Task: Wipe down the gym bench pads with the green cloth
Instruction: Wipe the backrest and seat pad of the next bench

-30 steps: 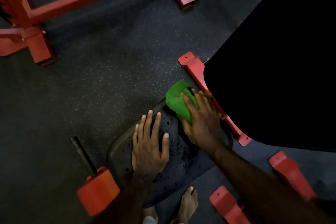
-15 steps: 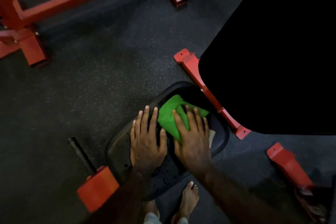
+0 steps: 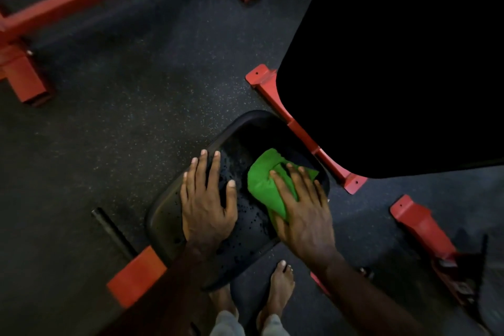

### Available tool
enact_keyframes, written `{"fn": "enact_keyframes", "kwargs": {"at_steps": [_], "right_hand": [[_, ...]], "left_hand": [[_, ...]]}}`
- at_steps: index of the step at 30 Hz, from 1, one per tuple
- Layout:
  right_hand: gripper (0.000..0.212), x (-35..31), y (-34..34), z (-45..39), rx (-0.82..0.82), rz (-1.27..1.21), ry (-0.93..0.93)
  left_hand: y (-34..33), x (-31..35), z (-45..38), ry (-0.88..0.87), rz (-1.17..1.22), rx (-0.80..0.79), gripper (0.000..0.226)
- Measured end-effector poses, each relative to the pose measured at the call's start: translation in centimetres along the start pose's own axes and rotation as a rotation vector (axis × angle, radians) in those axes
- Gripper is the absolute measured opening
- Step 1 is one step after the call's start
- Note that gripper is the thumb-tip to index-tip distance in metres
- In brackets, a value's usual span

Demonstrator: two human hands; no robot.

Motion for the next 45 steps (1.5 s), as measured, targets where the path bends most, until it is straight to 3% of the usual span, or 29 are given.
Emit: {"fn": "enact_keyframes", "kwargs": {"at_steps": [2,4,8,9,11,13,14,18,19,22,23,24,28,29,31,33,34,36,38,39,42,43,45], "right_hand": [[0.087,-0.6,0.5,0.7,0.03,-0.098,-0.226],[0.089,-2.8,0.6,1.3,0.06,-0.143,-0.293],[0.091,-2.3,0.5,0.3,0.062,-0.004,-0.011],[0.091,-0.5,0.5,0.0,0.074,0.001,-0.054],[0.089,3.0,0.5,0.2,0.111,-0.129,-0.359],[0.091,2.4,0.7,1.0,0.12,-0.233,-0.545],[0.093,1.1,0.7,0.9,0.107,-0.227,-0.516],[0.1,-1.8,0.4,0.3,0.068,0.01,0.043],[0.099,-0.3,0.1,0.0,0.078,0.019,0.021],[0.087,3.1,0.1,1.2,0.151,-0.232,-0.518],[0.087,2.0,0.3,1.6,0.141,-0.269,-0.605],[0.089,0.4,0.4,1.7,0.112,-0.268,-0.59],[0.087,-1.6,-0.6,2.3,0.054,-0.039,-0.092],[0.085,-0.1,-0.8,2.6,0.07,-0.03,-0.108],[0.081,2.6,-1.0,3.4,0.117,-0.171,-0.38],[0.08,1.3,-0.6,4.5,0.16,-0.311,-0.605],[0.084,-0.5,-0.6,4.7,0.14,-0.326,-0.591],[0.097,-3.9,-0.8,4.7,0.095,-0.237,-0.306],[0.103,-3.0,-1.4,4.4,0.083,-0.105,-0.106],[0.103,-1.3,-1.6,4.1,0.084,-0.097,-0.139],[0.097,1.3,-1.2,3.8,0.109,-0.269,-0.532],[0.095,0.2,-0.9,3.3,0.087,-0.269,-0.557],[0.092,-2.4,-0.4,2.4,0.06,-0.167,-0.376]], "left_hand": [[-0.1,-0.1,0.0,0.006,-0.005,-0.012,0.064],[-0.1,-0.1,0.0,0.004,-0.014,-0.014,0.065],[-0.1,-0.2,0.0,-0.006,-0.012,-0.012,0.065],[-0.2,-0.2,0.0,-0.001,-0.006,-0.014,0.065],[-0.2,-0.1,0.1,0.01,-0.008,-0.015,0.065],[-0.1,-0.1,0.1,0.012,-0.009,-0.013,0.065],[-0.1,0.0,0.1,0.009,-0.009,-0.01,0.065],[-0.1,0.0,0.1,0.009,-0.004,-0.017,0.066],[-0.1,0.0,0.1,0.013,-0.01,-0.019,0.066],[-0.1,-0.2,0.1,0.02,-0.026,-0.02,0.066],[-0.1,-0.2,0.1,0.018,-0.025,-0.022,0.066],[-0.1,-0.2,0.2,0.018,-0.021,-0.021,0.066],[-0.1,-0.1,0.1,0.009,-0.025,-0.017,0.066],[-0.1,-0.2,0.1,0.01,-0.032,-0.019,0.066],[-0.2,-0.2,0.1,0.017,-0.041,-0.028,0.067],[-0.3,-0.2,0.0,0.022,-0.042,-0.032,0.067],[-0.3,-0.2,0.0,0.02,-0.04,-0.031,0.068],[-0.2,-0.3,0.0,0.012,-0.035,-0.025,0.068],[-0.3,-0.3,0.0,0.012,-0.03,-0.03,0.068],[-0.3,-0.4,0.0,0.015,-0.027,-0.035,0.068],[-0.4,-0.4,-0.1,0.025,-0.022,-0.042,0.068],[-0.4,-0.4,-0.1,0.024,-0.023,-0.042,0.068],[-0.4,-0.3,0.0,0.013,-0.025,-0.038,0.068]]}}
Point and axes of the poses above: each hand's wrist, its own z-axis away from the middle knuckle, its own y-axis out of the back of the hand, x = y × z, the point moved 9 cm from there along -z, towards the middle knuckle, and after that the axes turned 12 degrees about z, right-handed, at the moved point
